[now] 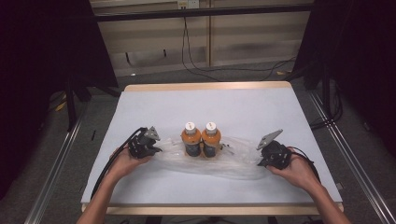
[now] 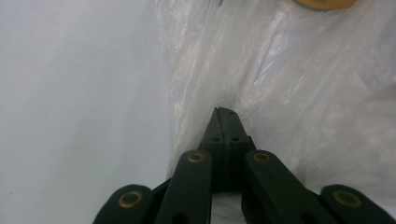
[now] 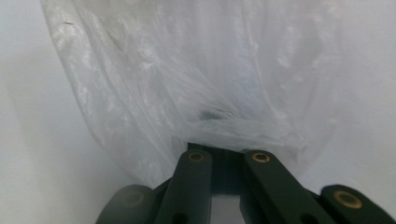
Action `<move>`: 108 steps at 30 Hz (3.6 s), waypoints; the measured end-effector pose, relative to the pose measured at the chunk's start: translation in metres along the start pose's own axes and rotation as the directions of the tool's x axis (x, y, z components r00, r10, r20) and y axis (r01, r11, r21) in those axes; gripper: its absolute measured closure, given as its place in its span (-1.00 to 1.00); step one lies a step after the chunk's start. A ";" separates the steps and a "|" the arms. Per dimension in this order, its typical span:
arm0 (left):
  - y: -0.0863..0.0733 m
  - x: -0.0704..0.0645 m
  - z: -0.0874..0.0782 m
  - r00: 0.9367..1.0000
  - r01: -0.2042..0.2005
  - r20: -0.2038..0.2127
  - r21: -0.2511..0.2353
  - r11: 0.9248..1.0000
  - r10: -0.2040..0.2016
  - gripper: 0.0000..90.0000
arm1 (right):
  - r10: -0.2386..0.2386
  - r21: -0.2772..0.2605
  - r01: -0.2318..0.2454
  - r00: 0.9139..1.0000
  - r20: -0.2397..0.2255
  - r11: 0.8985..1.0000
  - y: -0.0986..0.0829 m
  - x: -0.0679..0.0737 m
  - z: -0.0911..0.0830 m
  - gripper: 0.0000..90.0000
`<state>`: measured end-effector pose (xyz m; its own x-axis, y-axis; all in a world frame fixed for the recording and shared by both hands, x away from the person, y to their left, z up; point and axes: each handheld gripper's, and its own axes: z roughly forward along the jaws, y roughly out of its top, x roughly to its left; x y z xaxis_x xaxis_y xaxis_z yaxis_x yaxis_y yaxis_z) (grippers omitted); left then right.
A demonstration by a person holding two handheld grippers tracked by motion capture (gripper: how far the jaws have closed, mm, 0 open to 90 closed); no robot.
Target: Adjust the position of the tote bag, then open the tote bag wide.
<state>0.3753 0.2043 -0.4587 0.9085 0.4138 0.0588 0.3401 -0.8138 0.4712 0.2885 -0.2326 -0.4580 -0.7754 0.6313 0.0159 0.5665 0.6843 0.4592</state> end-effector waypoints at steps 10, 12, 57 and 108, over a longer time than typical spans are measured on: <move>-0.005 0.003 -0.001 0.999 0.033 0.026 -0.024 0.999 -0.033 1.00 | 0.016 -0.013 -0.016 1.000 0.019 1.000 -0.005 -0.006 -0.001 1.00; -0.008 0.006 -0.001 0.998 0.048 0.045 -0.052 0.998 -0.046 1.00 | 0.025 -0.028 -0.025 1.000 0.011 0.999 -0.004 -0.007 0.000 1.00; 0.056 -0.072 -0.023 0.957 0.031 0.273 -0.422 0.906 0.094 1.00 | -0.070 -0.483 0.023 0.994 -0.078 0.875 0.037 0.013 -0.085 1.00; 0.052 -0.105 0.043 0.979 -0.039 0.183 -0.272 0.961 0.092 1.00 | 0.016 -0.216 -0.070 0.970 -0.242 0.974 0.117 -0.030 0.085 1.00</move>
<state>0.3075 0.1011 -0.4779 0.9649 0.2557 -0.0603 0.2254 -0.6876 0.6902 0.4019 -0.1402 -0.4806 -0.8105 0.5352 0.2382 0.5461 0.5431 0.6378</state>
